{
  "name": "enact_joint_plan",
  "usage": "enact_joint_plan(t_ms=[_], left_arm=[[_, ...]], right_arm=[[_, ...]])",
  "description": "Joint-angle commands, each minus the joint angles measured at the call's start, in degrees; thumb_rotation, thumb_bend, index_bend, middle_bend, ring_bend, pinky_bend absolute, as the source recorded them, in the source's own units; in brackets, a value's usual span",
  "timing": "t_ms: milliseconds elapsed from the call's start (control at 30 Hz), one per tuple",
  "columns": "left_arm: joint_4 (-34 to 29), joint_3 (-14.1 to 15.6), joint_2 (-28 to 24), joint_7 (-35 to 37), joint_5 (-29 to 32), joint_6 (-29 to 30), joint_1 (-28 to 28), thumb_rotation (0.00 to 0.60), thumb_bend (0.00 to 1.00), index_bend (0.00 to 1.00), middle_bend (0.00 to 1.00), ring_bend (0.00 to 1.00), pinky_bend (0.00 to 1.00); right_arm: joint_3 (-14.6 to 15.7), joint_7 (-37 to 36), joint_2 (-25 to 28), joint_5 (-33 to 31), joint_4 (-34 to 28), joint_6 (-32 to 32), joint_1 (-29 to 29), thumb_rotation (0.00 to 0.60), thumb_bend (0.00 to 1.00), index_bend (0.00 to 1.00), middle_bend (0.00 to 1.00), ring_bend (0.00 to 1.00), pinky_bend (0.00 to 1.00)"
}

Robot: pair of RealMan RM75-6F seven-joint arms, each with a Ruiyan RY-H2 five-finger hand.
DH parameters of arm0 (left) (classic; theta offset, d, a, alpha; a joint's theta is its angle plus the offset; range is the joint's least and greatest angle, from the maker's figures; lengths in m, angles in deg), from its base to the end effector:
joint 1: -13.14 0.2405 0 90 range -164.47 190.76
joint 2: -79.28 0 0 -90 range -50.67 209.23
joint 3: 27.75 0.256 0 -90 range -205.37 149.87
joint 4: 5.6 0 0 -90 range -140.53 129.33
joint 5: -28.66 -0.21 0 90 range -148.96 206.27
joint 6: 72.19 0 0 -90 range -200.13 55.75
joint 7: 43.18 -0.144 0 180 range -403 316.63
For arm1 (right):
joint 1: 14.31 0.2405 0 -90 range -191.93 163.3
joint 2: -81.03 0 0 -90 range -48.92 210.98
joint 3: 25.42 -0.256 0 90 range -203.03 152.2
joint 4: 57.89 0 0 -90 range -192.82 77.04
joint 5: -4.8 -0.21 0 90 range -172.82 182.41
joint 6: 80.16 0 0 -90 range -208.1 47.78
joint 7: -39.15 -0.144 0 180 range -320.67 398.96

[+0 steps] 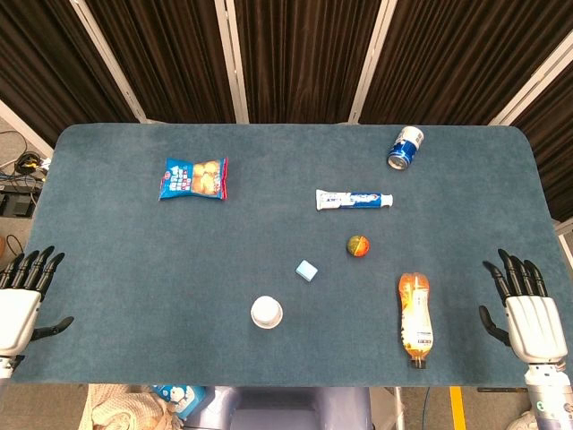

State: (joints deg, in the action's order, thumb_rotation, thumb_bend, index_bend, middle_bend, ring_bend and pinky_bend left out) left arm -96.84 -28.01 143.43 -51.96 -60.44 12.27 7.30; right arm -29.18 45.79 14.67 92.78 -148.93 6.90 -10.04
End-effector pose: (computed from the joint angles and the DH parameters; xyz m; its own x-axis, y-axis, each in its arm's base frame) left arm -0.3090 0.1767 0.1501 0.5539 0.0372 0.8318 0.8311 -0.0836 -0.5497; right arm -0.3061 -0.1810 0.1535 0.4847 0.0465 0.8734 -0.8733 -0.0297 0.4862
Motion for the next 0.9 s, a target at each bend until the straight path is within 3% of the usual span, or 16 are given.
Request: enact_joint_plan(t_ms=[33,800,900], left_arm=[[-0.2,0.0,-0.1,0.1,0.3,-0.2,0.0,0.600,0.02,0.00,0.00,0.00,0.00],[-0.9,0.4,-0.6,-0.9,-0.1,-1.5,-0.7,0.600,0.02,0.00,0.00,0.00,0.00],[-0.7,0.2,-0.7,-2.1,-1.1,-1.5,-1.3,0.600,0.03,0.00,0.00,0.00,0.07]], right_arm=[[0.0,0.2,0.0,-0.2,-0.1,-0.1,0.0,0.600,0.39,0.00,0.00,0.00,0.06],[-0.2,0.1,0.2,-1.6,-0.4,-0.9,0.0,0.600,0.39,0.00,0.00,0.00,0.06],[-0.4,-0.1,0.3,-2.0,-0.7,-0.9,-0.1,0.600,0.39,0.00,0.00,0.00,0.06]])
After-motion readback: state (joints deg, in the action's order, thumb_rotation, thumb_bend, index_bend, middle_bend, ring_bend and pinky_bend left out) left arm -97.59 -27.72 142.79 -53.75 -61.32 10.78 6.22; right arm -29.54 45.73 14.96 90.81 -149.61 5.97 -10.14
